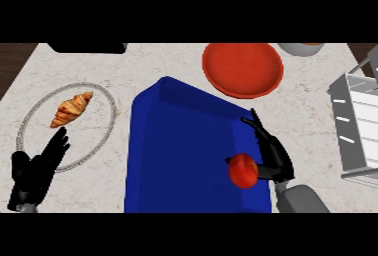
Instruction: Pick the tomato from the tray and place it in the tiered basket
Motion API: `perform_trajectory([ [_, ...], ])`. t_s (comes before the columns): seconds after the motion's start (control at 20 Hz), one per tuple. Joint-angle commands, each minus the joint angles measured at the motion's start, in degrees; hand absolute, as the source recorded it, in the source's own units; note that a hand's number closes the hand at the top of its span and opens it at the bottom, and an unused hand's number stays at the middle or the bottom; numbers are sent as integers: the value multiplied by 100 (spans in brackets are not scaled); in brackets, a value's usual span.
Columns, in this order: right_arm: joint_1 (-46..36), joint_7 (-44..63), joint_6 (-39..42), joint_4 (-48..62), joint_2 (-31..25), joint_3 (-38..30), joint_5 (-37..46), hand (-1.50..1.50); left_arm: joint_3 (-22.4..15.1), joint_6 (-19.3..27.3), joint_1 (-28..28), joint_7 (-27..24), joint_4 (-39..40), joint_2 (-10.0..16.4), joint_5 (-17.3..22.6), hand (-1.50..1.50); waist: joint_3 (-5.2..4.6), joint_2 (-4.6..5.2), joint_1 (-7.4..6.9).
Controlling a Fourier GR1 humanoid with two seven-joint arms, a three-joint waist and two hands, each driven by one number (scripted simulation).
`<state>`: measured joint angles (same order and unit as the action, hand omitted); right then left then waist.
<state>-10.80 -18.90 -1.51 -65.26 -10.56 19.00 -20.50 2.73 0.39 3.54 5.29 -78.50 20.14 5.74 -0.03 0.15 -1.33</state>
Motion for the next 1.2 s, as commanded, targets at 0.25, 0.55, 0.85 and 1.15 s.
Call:
perform_trajectory([
  [0.25, -1263, 2043, 326, 64, -1363, 1059, 1565, -150, 104, -102, -69, 90, 227, 37, 76, 0, -14, -22, 51],
  [0.55, -2376, 3167, 1635, 64, -1130, 1029, 1198, -150, 252, -338, -155, 101, 174, 186, 175, 0, 0, -12, 51],
  [0.85, -3252, 4112, 2163, 603, -792, 549, 970, -150, 197, -167, -142, 65, 277, -52, -33, 0, 1, 2, 45],
  [1.15, -2942, 4895, 2771, 150, -849, 642, 945, -150, 405, -348, 107, 210, -79, 107, 90, 0, 2, -24, 102],
])
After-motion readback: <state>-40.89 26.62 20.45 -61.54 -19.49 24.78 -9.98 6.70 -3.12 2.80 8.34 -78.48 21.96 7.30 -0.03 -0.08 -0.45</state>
